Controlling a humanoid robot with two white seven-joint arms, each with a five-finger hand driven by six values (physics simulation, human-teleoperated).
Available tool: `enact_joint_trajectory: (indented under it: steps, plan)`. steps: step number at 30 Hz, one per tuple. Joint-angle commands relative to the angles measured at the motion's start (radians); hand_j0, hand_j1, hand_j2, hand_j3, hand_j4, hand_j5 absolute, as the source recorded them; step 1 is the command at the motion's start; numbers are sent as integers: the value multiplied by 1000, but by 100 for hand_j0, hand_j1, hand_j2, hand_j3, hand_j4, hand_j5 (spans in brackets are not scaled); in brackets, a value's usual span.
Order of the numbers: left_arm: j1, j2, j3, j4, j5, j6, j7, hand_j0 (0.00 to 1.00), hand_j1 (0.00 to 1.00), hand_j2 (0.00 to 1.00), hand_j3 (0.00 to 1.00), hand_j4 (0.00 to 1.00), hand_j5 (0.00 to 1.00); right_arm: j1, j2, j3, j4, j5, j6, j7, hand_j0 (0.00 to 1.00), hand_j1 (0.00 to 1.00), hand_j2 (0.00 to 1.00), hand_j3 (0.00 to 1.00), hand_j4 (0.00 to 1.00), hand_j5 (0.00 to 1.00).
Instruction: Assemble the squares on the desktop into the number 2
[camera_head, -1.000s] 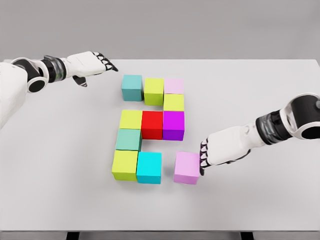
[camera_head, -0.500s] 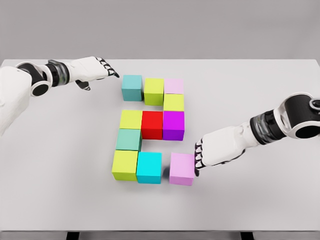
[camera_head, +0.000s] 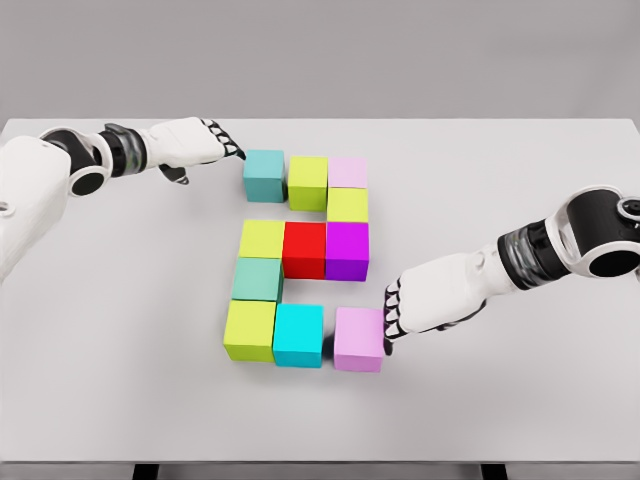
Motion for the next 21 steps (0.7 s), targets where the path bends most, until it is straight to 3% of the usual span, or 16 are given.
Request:
enact_joint_trajectory:
  steps: [1,21]
  plan:
    - [0,-1,3,-5,5,1,1,92,92,92,92,92,92,0,-1,-1,0,-13,2,-2,76,76,76,76,76,76]
    - [6,-1,0,-28,5,1,1,92,92,92,92,92,92,0,19,-1,1,-25,2,-16,76,76,76,76,76,76]
